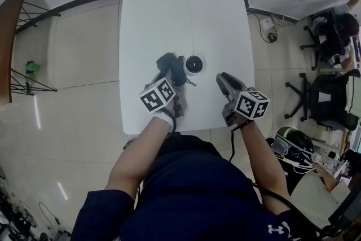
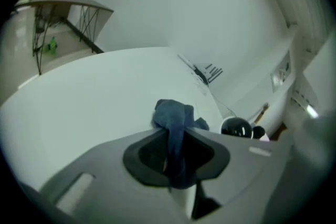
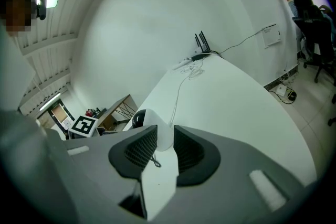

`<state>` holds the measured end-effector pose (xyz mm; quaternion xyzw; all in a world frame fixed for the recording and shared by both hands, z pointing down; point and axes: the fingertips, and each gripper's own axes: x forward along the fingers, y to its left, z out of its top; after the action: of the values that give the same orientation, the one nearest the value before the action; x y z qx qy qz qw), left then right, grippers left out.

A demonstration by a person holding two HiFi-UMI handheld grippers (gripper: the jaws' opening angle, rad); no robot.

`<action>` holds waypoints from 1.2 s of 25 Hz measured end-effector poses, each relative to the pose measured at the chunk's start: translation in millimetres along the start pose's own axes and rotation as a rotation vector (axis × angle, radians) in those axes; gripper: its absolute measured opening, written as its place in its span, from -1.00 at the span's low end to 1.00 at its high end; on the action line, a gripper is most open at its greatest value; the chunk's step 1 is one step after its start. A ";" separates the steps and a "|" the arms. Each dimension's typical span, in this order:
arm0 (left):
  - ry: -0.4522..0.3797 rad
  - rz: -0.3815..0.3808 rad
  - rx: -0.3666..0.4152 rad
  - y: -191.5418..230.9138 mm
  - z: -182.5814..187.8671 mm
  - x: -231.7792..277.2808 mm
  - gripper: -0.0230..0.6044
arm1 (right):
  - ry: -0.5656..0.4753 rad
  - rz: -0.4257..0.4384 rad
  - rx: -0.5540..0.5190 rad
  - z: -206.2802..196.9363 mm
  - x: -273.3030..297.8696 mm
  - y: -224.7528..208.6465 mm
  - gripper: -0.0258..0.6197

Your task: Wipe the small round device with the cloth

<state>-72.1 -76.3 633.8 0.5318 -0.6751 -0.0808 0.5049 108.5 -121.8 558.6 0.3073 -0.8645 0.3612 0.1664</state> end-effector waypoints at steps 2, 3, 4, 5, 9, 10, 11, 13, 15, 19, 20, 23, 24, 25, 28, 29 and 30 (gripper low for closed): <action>-0.014 -0.020 -0.076 -2.6 6.7 -7.0 -0.71 | -0.004 -0.003 0.001 1.1 -2.1 -0.3 -0.60; -0.026 -0.043 -0.093 -8.6 11.8 -14.6 -0.71 | -0.006 -0.006 0.001 1.0 -3.6 -1.0 -0.60; -0.044 -0.074 -0.087 -17.5 18.0 -25.0 -0.71 | -0.008 -0.009 0.003 0.0 -5.2 -2.2 -0.60; -0.075 -0.110 -0.046 -29.2 25.8 -38.2 -0.71 | -0.010 -0.014 0.007 -1.4 -6.7 -3.6 -0.60; -0.224 -0.333 0.402 -103.6 44.8 -98.5 -0.71 | -0.010 -0.022 0.022 -7.2 -11.4 -5.7 -0.60; -0.202 -0.405 0.509 -120.6 34.2 -103.5 -0.71 | -0.009 -0.023 0.023 -8.3 -12.0 -5.7 -0.61; -0.152 -0.456 0.593 -130.1 18.1 -101.6 -0.71 | -0.009 -0.023 0.024 -9.7 -12.3 -5.8 -0.61; -0.012 -0.469 0.703 -124.1 -17.7 -82.5 -0.71 | -0.009 -0.024 0.031 -13.3 -12.6 -5.1 -0.61; 0.126 -0.415 0.750 -97.6 -44.3 -56.8 -0.71 | -0.010 -0.021 0.034 -16.1 -11.8 -1.3 -0.61; 0.350 -0.334 0.708 -55.0 -58.5 -28.1 -0.71 | -0.015 -0.020 0.032 -19.8 -12.4 5.5 -0.61; 0.397 -0.330 0.669 -51.1 -56.5 -25.0 -0.71 | -0.019 -0.027 0.037 -21.1 -14.2 4.8 -0.61; 0.520 -0.306 0.610 -39.8 -49.1 -13.8 -0.71 | -0.039 -0.050 0.064 -25.8 -21.1 1.8 -0.61; 0.549 -0.287 0.612 -35.3 -44.3 -9.8 -0.71 | -0.047 -0.058 0.074 -27.7 -23.1 1.0 -0.62; 0.568 -0.267 0.624 -30.8 -37.8 -6.0 -0.71 | -0.055 -0.067 0.085 -29.5 -24.8 0.4 -0.62; 0.577 -0.210 0.688 -21.2 -12.7 6.9 -0.71 | -0.085 -0.092 0.116 -32.4 -28.8 -1.7 -0.62; 0.568 -0.190 0.704 -19.2 -3.0 12.3 -0.71 | -0.096 -0.100 0.126 -32.7 -30.3 -2.4 -0.62; 0.556 -0.172 0.716 -18.1 7.2 18.4 -0.71 | -0.108 -0.109 0.137 -33.4 -32.3 -3.5 -0.62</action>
<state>-64.7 -101.7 629.7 0.7282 -0.4531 0.2616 0.4427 137.4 -86.2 566.8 0.3834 -0.8275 0.3930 0.1177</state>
